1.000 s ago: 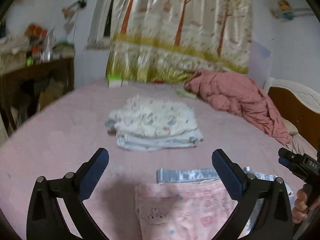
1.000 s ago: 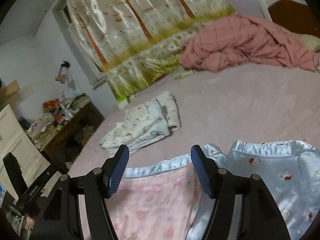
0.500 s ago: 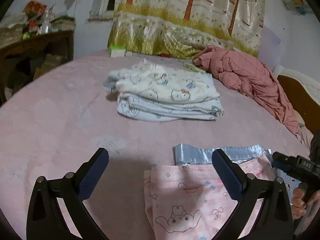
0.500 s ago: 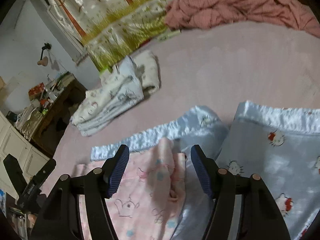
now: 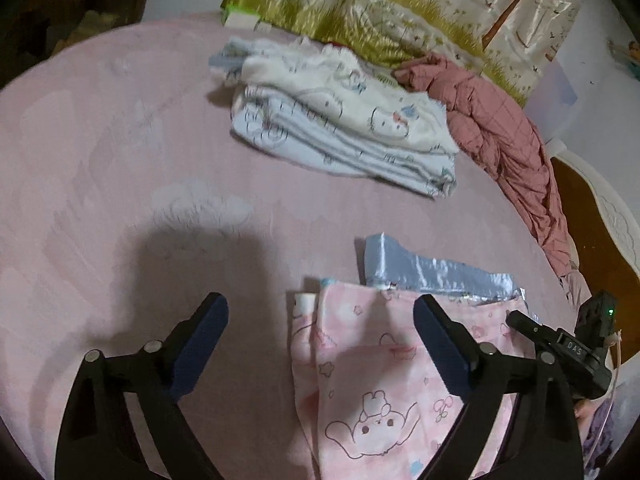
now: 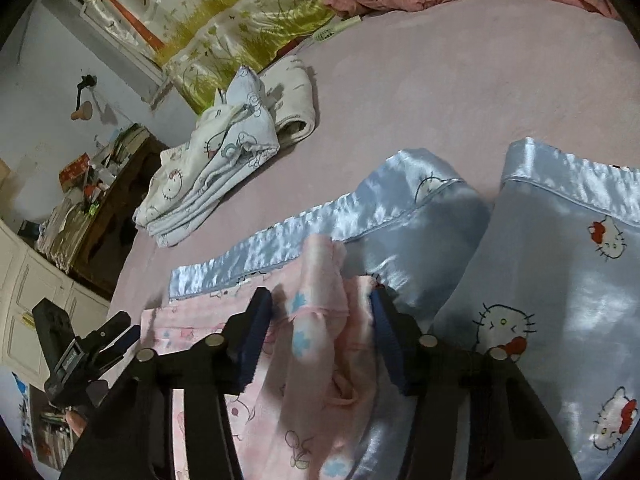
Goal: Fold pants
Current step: 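Grasp the pink pants waistband with the right tool while the left tool grasps it too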
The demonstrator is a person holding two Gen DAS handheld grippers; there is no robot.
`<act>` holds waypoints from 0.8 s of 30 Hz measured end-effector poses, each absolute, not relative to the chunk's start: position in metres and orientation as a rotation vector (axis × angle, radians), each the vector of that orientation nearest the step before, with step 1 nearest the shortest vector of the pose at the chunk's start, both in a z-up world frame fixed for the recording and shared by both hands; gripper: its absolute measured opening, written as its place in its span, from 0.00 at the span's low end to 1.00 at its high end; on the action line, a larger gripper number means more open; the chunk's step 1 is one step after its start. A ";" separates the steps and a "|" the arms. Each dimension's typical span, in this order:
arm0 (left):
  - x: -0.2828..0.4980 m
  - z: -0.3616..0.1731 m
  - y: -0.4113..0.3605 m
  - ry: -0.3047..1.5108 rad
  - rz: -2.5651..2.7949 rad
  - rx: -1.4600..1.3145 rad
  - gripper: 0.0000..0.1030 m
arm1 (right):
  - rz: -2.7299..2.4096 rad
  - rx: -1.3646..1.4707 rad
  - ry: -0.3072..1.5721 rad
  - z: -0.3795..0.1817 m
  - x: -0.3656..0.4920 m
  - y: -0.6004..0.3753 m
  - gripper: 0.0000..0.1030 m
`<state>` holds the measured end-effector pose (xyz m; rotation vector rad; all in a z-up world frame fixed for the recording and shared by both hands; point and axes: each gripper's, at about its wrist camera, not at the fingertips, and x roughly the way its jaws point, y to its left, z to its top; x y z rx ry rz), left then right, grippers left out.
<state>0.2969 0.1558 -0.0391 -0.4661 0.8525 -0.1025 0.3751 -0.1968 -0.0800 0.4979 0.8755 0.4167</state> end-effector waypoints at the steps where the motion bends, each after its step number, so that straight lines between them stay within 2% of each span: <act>1: 0.298 -0.042 0.157 0.865 -0.108 -0.482 0.82 | 0.415 0.491 0.874 -0.080 0.374 -0.196 0.46; 3: 0.301 -0.048 0.162 0.881 -0.123 -0.519 0.74 | 0.413 0.499 0.869 -0.081 0.374 -0.195 0.35; 5: 0.303 -0.053 0.167 0.884 -0.130 -0.551 0.61 | 0.427 0.531 0.867 -0.083 0.375 -0.196 0.27; 6: 0.304 -0.054 0.169 0.880 -0.135 -0.562 0.57 | 0.432 0.539 0.864 -0.083 0.375 -0.197 0.24; 8: 0.305 -0.055 0.172 0.871 -0.171 -0.593 0.40 | 0.433 0.545 0.848 -0.081 0.374 -0.198 0.19; 9: 0.306 -0.057 0.173 0.868 -0.199 -0.617 0.36 | 0.435 0.545 0.842 -0.081 0.374 -0.199 0.16; 13: 0.307 -0.062 0.175 0.871 -0.255 -0.675 0.05 | 0.460 0.533 0.801 -0.073 0.369 -0.198 0.12; 17: 0.298 -0.046 0.173 0.802 -0.264 -0.649 0.04 | 0.487 0.525 0.758 -0.063 0.362 -0.198 0.08; 24: 0.264 0.007 0.160 0.701 -0.300 -0.571 0.04 | 0.504 0.504 0.667 -0.031 0.328 -0.208 0.07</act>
